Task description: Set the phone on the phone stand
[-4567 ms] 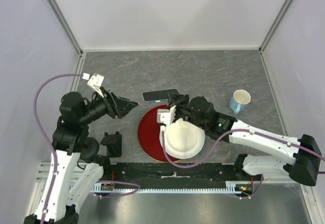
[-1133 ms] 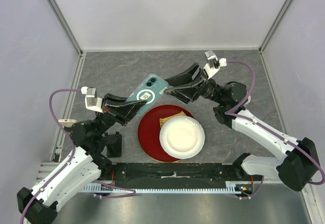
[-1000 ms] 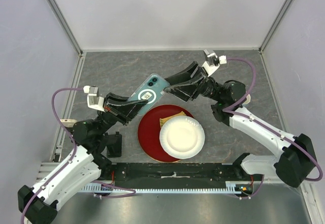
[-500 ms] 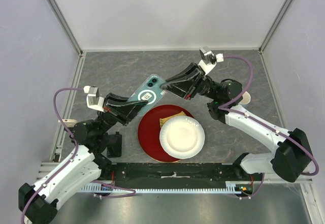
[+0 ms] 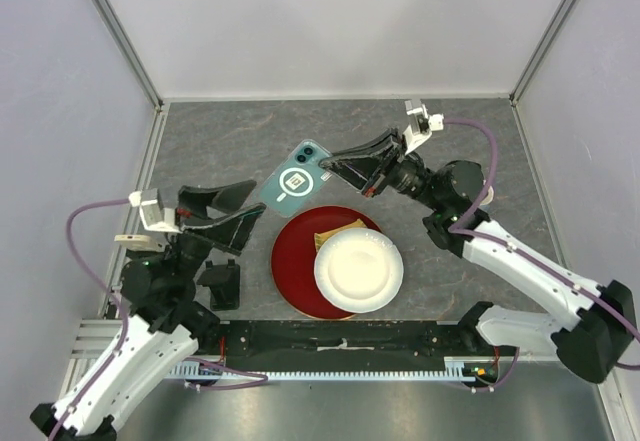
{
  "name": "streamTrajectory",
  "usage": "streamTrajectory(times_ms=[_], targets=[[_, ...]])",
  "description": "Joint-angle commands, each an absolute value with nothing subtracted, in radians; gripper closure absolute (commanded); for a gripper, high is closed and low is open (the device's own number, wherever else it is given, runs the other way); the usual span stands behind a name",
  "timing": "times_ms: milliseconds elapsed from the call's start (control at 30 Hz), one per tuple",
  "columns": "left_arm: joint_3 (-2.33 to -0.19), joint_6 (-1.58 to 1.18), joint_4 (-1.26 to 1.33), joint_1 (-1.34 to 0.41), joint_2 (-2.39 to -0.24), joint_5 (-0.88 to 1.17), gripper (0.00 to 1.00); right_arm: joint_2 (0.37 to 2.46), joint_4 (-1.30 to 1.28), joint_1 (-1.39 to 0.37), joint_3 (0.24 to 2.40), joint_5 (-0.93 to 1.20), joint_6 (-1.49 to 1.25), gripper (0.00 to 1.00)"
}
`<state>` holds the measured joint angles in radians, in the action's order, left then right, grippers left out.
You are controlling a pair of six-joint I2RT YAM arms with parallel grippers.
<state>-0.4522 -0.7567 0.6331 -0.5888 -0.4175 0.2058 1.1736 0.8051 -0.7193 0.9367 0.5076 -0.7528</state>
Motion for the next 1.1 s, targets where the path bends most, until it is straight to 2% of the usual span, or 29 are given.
streamTrajectory(times_ms=[0, 133, 333, 533, 767, 1067], targets=[[-0.544, -0.548, 0.237, -0.588, -0.263, -0.062, 0.09, 1.085, 0.571, -0.721, 0.936, 0.292, -0.485, 1.00], [-0.639, -0.428, 0.085, -0.588, -0.203, -0.101, 0.10, 1.107, 0.560, -0.756, 0.898, 0.253, -0.323, 1.00], [-0.791, -0.304, -0.054, -0.588, -0.210, -0.107, 0.14, 1.195, 0.641, -0.946, 0.900, 0.201, -0.117, 1.00], [-0.955, -0.213, -0.158, -0.586, -0.235, -0.139, 0.19, 1.344, 0.540, -1.150, 1.058, 0.212, 0.129, 1.00], [-0.956, -0.169, -0.196, -0.588, -0.181, -0.282, 0.19, 1.523, 0.439, -1.247, 1.216, 0.253, 0.219, 1.00], [-0.951, -0.187, -0.241, -0.589, -0.183, -0.333, 0.19, 1.679, 0.287, -1.287, 1.402, 0.293, 0.374, 1.00]])
